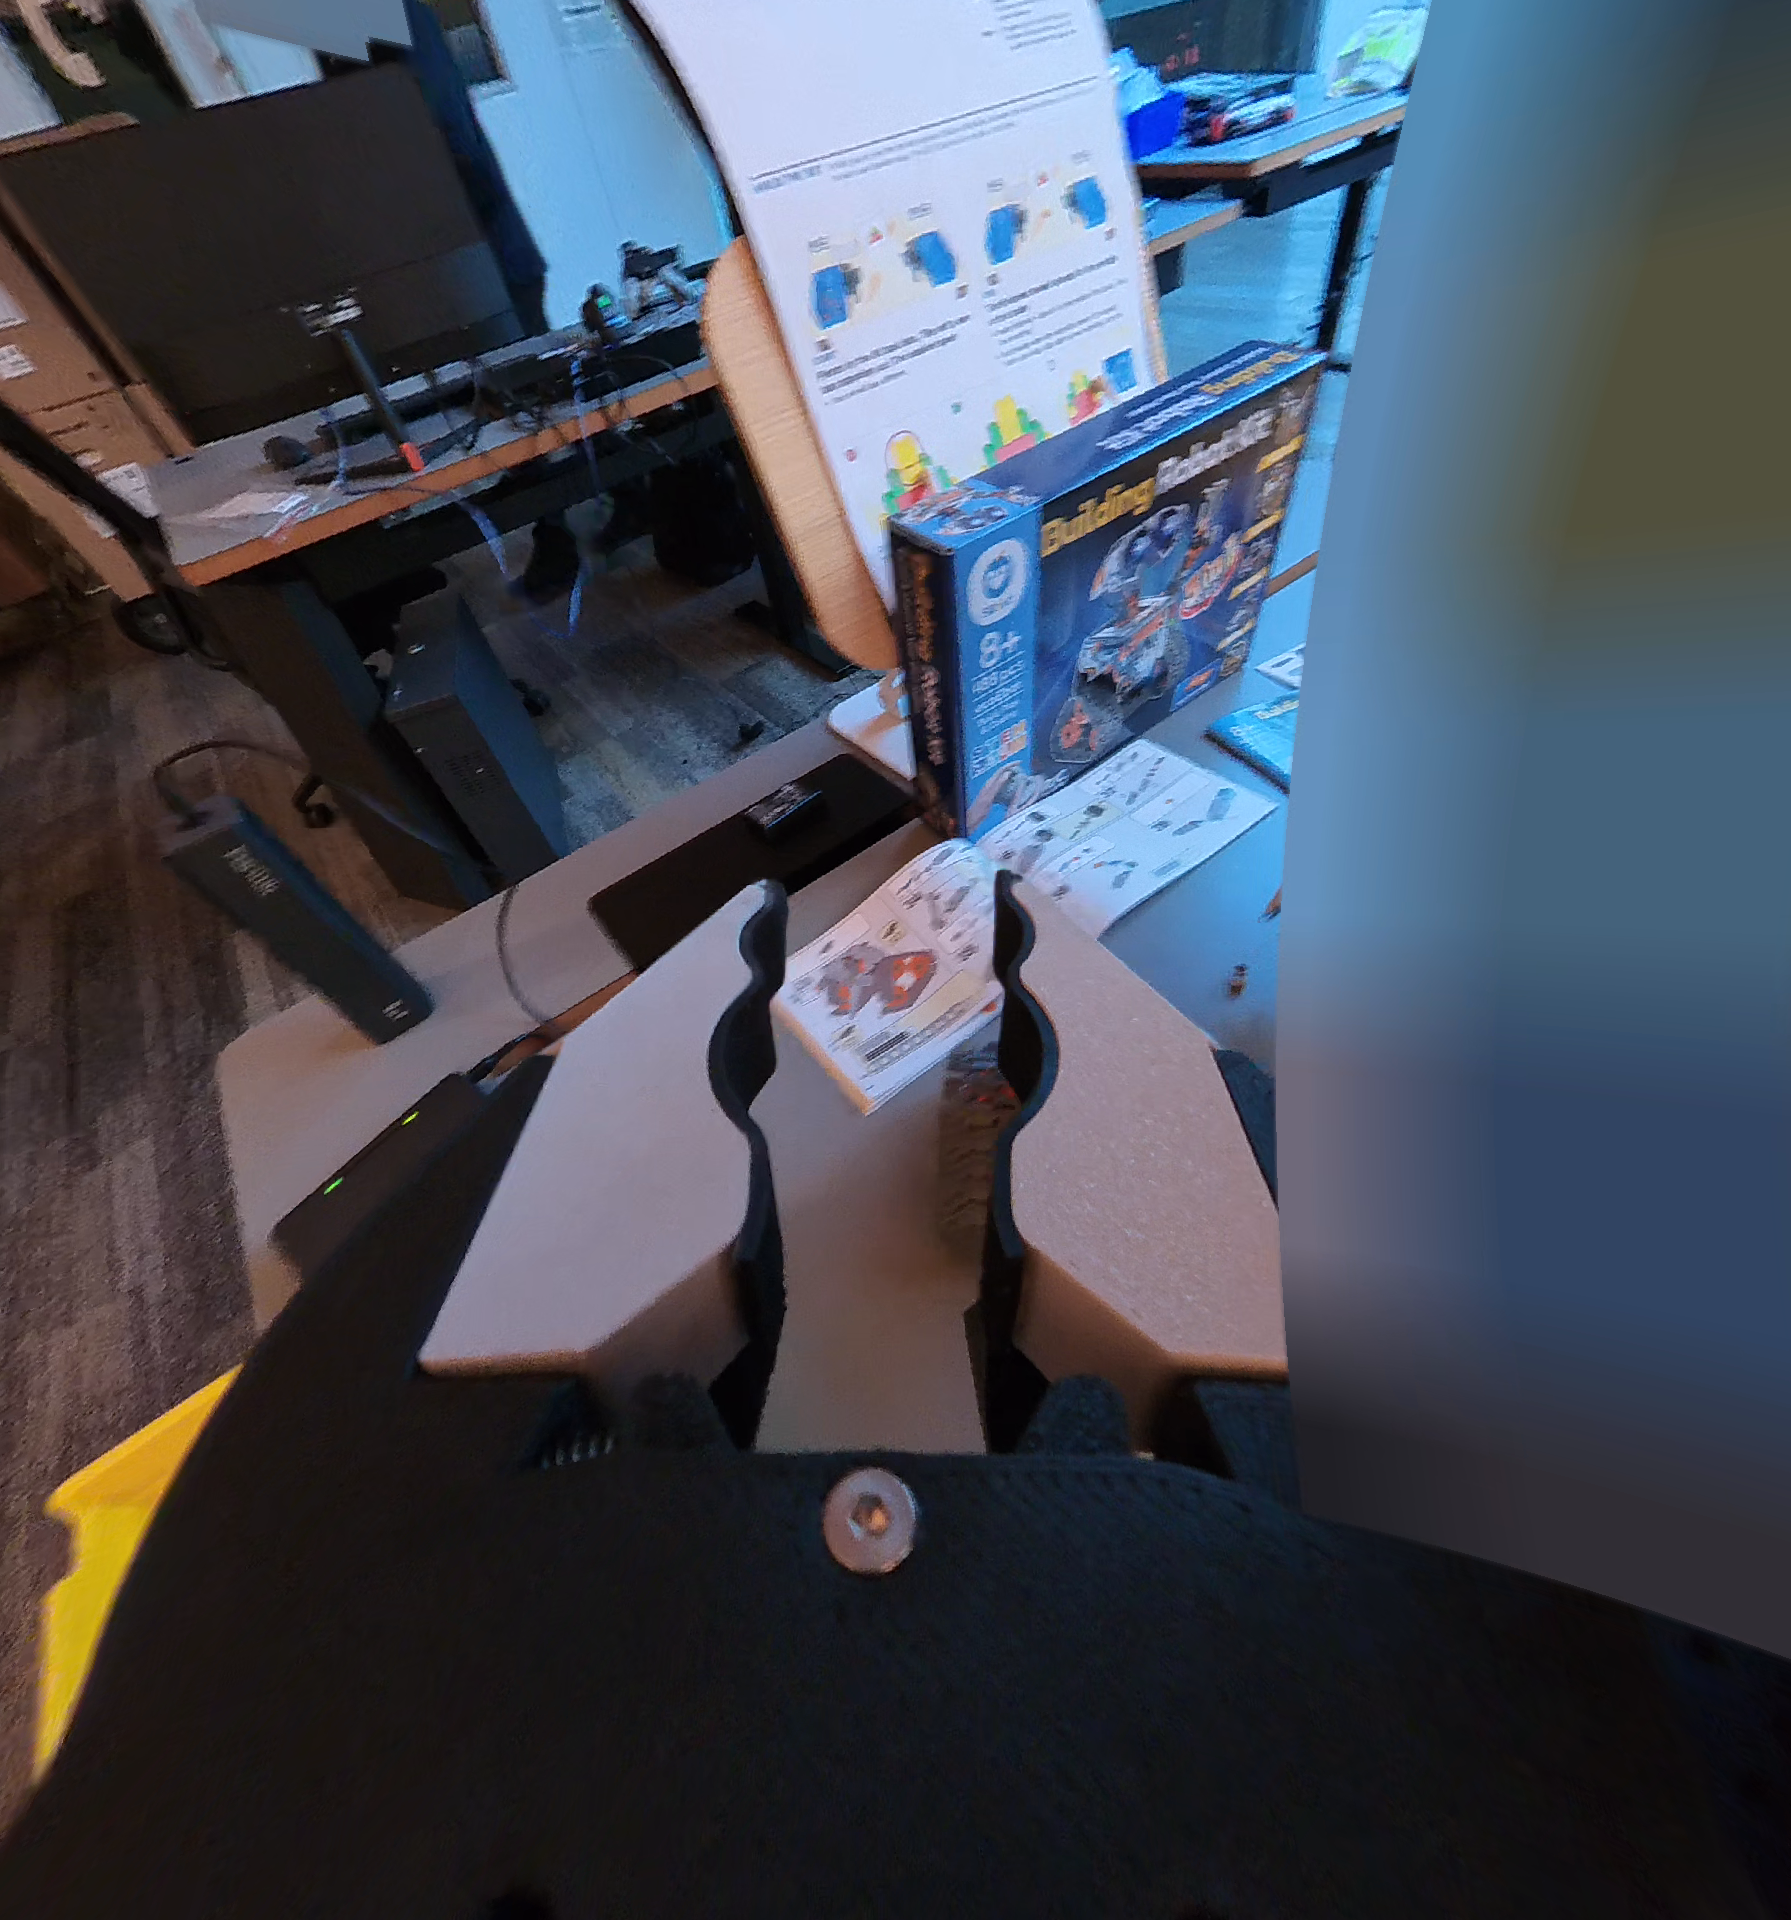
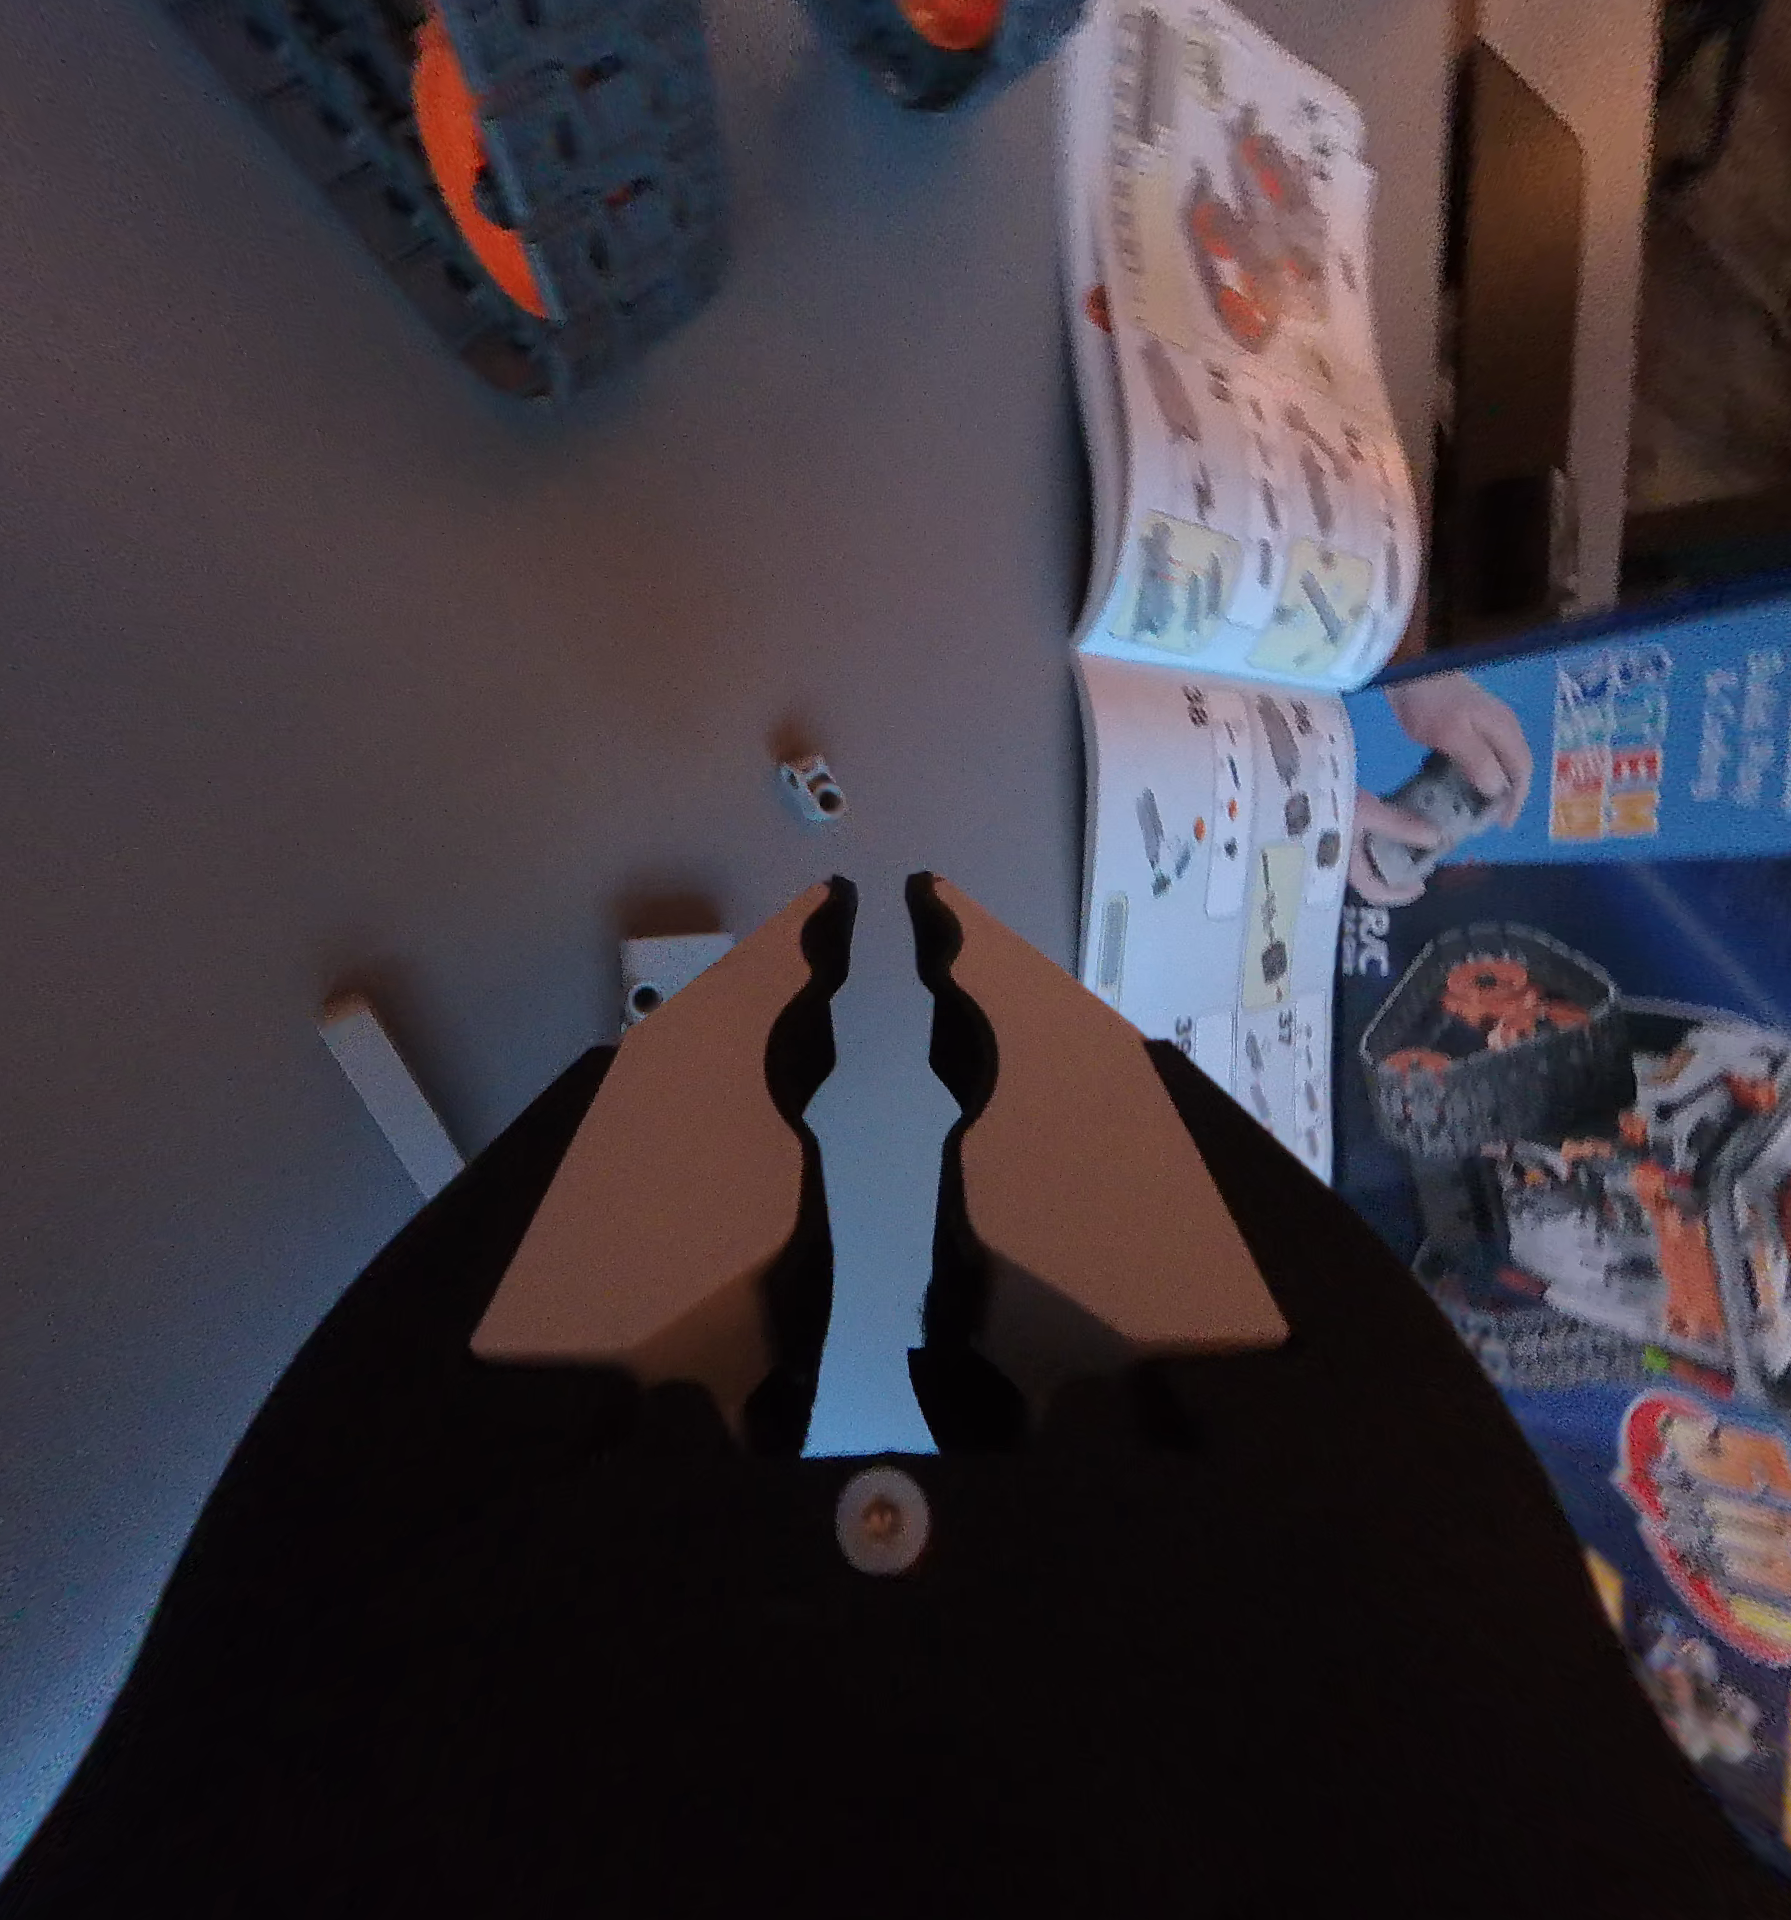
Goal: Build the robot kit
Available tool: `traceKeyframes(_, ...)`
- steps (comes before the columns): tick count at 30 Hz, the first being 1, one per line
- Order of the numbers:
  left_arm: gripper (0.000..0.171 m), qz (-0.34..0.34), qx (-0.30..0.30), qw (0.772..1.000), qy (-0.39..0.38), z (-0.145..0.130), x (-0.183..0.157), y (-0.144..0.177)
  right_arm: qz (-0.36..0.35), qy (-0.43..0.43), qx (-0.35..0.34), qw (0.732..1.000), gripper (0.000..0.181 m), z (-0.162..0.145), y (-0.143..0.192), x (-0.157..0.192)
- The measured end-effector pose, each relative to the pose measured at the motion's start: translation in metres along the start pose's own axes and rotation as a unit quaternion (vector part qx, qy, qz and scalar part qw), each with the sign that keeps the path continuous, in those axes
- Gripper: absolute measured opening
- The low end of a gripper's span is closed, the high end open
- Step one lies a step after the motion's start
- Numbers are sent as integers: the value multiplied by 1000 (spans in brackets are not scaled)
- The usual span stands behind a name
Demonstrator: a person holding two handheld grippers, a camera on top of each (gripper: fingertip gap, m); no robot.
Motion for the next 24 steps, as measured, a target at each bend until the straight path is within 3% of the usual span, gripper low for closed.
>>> traceKeyframes(3, 40, 44, 7, 999, 8, -5, 12, 7, -51, -83, -42, 994, 14, -16, 18, 1)
traceKeyframes(6, 42, 90, 18, 995, 30, -11, 31, 21, -118, -181, -110, 970, 13, -37, 36, 7)
traceKeyframes(8, 43, 124, 37, 991, 41, -18, 45, 27, -158, -220, -112, 956, 13, -50, 45, 8)
traceKeyframes(13, 44, 205, 96, 971, 72, -39, 81, 36, -253, -214, -75, 941, 12, -70, 53, -11)
traceKeyframes(19, 40, 278, 207, 931, 116, -85, 133, 33, -270, -216, -54, 937, 2, -85, 52, -14)
traceKeyframes(22, 39, 271, 289, 905, 152, -121, 160, 20, -270, -221, -53, 936, 2, -89, 53, -15)
traceKeyframes(24, 32, 238, 318, 900, 178, -137, 167, 10, -270, -225, -54, 935, 2, -91, 53, -16)
Point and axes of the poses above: each gripper's, where its closed fingertips meet, y back along the fingers, z out of its top, x = y × z across the jaws, the point moved 8 cm from there along y, back along the fingers, and after that the axes turned 6 degrees about -x, right-handed, at the moved point
